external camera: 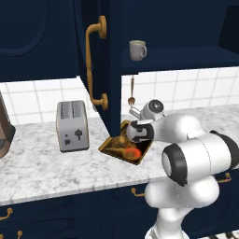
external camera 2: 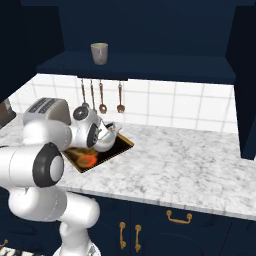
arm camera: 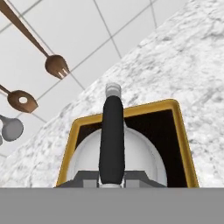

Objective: Pick the kettle from the counter and place it on the tray. Then pick the mug from the cabinet and place it on the tray. Then close the cabinet doors.

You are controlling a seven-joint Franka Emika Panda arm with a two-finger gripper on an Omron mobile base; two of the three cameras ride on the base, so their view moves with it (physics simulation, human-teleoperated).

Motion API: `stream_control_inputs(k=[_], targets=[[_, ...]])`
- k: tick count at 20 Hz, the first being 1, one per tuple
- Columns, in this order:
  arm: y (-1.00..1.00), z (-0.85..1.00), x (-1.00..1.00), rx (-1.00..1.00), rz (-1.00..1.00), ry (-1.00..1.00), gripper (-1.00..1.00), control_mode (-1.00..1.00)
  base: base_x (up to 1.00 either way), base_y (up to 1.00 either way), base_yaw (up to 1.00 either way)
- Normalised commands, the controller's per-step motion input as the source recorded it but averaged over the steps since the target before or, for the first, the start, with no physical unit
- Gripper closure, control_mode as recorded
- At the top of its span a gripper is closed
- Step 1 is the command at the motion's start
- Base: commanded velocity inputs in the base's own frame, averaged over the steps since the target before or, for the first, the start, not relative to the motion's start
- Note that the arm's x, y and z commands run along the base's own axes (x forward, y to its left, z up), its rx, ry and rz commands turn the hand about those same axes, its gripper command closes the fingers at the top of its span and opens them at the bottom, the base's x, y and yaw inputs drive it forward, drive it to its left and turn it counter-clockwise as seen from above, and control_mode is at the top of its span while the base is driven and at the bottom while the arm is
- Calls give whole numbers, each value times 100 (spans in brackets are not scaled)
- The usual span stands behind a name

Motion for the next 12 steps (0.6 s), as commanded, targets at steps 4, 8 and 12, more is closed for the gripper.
stream_control_inputs(k=[4, 8, 12], targets=[[1, -22, 28, 0, 0, 0, 100, -100, 0, 0, 0], [0, -23, 16, 0, 0, 0, 100, -100, 0, 0, 0], [0, -2, -7, 0, 0, 0, -100, -100, 0, 0, 0]])
